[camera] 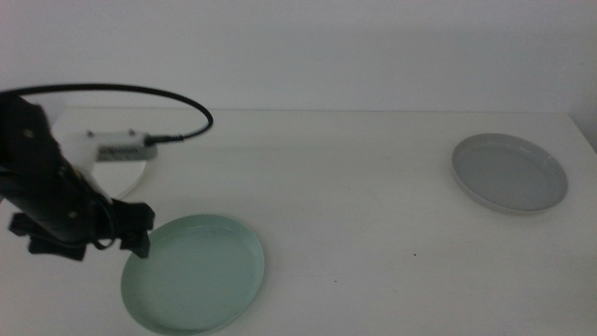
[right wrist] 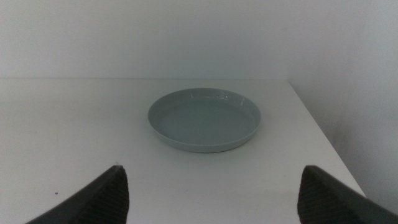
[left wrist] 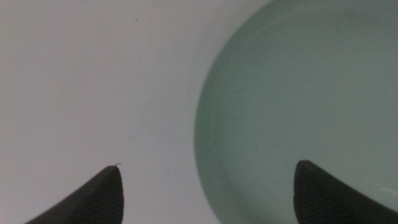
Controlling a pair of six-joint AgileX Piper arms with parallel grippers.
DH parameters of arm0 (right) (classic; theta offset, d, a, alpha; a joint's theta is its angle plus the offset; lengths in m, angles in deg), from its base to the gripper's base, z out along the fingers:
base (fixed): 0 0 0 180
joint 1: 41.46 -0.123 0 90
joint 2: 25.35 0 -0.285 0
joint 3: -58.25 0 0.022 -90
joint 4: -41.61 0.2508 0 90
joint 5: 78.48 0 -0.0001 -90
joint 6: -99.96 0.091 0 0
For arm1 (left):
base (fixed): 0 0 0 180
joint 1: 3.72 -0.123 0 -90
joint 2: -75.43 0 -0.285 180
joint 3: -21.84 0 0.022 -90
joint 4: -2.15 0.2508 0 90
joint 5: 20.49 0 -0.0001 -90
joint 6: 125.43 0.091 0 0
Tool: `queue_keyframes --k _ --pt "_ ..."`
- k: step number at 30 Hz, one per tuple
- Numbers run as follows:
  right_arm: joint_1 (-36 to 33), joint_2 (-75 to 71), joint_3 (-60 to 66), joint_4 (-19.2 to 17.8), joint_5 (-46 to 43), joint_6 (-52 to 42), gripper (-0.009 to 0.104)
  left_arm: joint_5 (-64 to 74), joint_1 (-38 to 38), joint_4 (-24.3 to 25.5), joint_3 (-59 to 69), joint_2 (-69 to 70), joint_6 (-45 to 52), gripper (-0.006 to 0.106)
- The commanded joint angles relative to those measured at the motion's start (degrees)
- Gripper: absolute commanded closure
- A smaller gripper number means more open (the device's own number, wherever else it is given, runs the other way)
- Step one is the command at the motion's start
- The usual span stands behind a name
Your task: Stack the three bowls on top of each other.
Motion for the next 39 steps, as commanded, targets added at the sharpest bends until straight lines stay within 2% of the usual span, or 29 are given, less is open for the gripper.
queue_keyframes --k 1,12,15,17,20,22,27,33,39 --pt "0.4 -0.3 0.2 -0.5 -0.5 -0.3 0.004 -1.9 0.3 -1.0 -0.5 -3.6 -0.6 0.007" --pt "0.4 -0.3 0.2 -0.5 -0.5 -0.3 0.004 -4.9 0.3 -4.1 -0.5 -14.5 2.3 0.007" --pt "0.4 -0.3 0.2 -0.5 -0.5 -0.3 0.004 -5.2 0.3 -4.4 -0.5 -15.6 2.3 0.011" --pt "0.4 -0.3 0.2 -0.5 -0.5 -0.3 0.004 -5.2 0.3 -4.8 -0.5 -16.1 2.3 0.018" --pt "0.4 -0.3 0.2 -0.5 -0.5 -0.3 0.004 -5.2 0.3 -5.2 -0.5 -16.1 2.3 0.035" --pt "0.4 -0.3 0.2 -0.5 -0.5 -0.3 0.004 -5.2 0.3 -5.4 -0.5 -16.1 2.3 0.051" --pt "0.4 -0.3 0.2 -0.5 -0.5 -0.3 0.004 -4.8 0.3 -4.1 -0.5 -15.3 2.3 0.103" --pt "0.4 -0.3 0.2 -0.5 -0.5 -0.3 0.004 2.1 1.0 -5.5 -3.2 -7.0 2.3 0.102" --pt "0.4 -0.3 0.2 -0.5 -0.5 -0.3 0.004 6.6 4.9 -6.2 -14.6 -5.0 1.2 0.102"
